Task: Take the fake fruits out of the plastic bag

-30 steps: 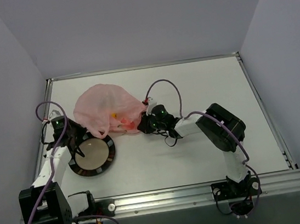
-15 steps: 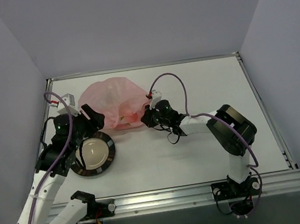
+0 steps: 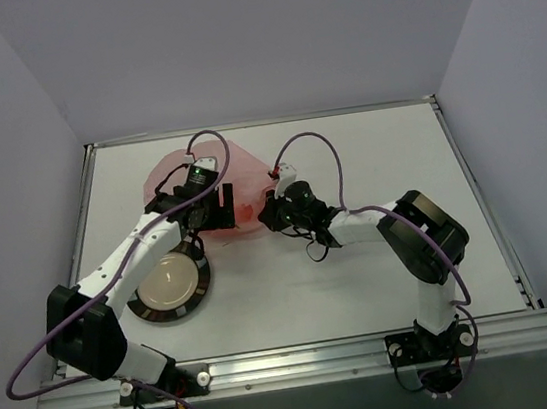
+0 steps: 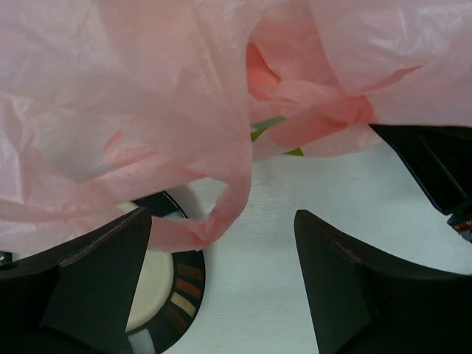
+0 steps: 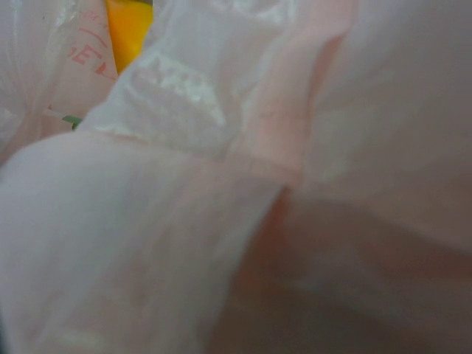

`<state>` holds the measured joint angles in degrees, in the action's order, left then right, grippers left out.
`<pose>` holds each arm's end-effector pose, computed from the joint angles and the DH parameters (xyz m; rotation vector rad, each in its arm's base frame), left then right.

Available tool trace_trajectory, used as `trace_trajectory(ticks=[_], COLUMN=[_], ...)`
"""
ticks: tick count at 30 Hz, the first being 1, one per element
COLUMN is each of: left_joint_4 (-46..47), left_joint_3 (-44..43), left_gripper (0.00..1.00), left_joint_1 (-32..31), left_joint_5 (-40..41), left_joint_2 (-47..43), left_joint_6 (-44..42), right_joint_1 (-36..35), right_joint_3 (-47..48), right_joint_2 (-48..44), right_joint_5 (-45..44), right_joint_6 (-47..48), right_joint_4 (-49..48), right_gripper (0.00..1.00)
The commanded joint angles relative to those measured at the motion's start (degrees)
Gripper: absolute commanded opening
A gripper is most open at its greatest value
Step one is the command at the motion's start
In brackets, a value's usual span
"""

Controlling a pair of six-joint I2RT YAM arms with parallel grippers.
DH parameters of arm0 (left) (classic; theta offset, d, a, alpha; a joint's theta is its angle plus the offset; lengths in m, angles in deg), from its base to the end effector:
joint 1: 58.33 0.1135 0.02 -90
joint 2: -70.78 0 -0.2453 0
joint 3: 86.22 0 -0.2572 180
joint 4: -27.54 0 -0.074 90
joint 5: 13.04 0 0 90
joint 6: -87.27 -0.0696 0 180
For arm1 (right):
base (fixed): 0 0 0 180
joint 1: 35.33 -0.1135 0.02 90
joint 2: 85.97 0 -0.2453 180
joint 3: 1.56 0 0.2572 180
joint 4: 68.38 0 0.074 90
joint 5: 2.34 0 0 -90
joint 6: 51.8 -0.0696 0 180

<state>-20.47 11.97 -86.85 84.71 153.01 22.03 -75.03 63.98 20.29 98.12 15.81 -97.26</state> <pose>0.3022 -0.1536 0.2477 0.0172 2.4230 -0.2656 0.3174 0.2799 0.1520 -0.4185 1.8262 0.9290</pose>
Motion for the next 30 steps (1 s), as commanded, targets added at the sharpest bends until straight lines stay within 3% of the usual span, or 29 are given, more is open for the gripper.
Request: trace_trajectory(ticks=[1, 3, 5, 11, 15, 16, 22, 30], left_joint_4=[-2.30, -1.87, -2.30, -7.57, -7.05, -7.14, -4.33, 2.96], left_joint_3=[-5.69, -6.65, -7.09, -8.68, -8.76, -9.20, -10.52, -11.14], left_gripper=[0.77, 0.72, 0.55, 0.52, 0.21, 0.04, 0.02, 0.02], left_joint_1=[-0.58, -0.76, -0.93, -1.19, -1.90, -1.98, 0.20, 13.13], left_joint_5=[4.12, 4.03, 5.95, 11.49, 13.43, 13.87, 13.35, 3.86], left_joint_2=[2.65, 3.89, 5.47, 9.34, 9.61, 9.00, -0.47, -5.60], left_joint_6=[-4.54, -4.54, -4.45, -4.45, -4.45, -4.45, -3.40, 0.90], right_joint_1=[0.42, 0.42, 0.50, 1.21, 1.38, 1.38, 2.43, 2.44], right_joint_3=[0.60, 0.16, -0.02, -0.64, -1.07, -1.25, -1.78, -0.98], right_joint_2=[-1.58, -1.58, -1.84, -2.37, -2.46, -2.55, -3.86, -9.22], right_joint_5=[0.53, 0.88, 0.70, 1.32, 2.02, 1.93, 1.58, -2.81], right_joint_6=[-0.28, -0.46, -0.46, -1.16, -1.51, -1.43, -0.37, 2.18], right_joint_4=[-2.98, -3.51, -3.51, -4.39, -5.18, -5.18, -3.17, 7.82], right_gripper=[0.00, 0.00, 0.00, 0.00, 0.00, 0.00, 0.00, 0.01])
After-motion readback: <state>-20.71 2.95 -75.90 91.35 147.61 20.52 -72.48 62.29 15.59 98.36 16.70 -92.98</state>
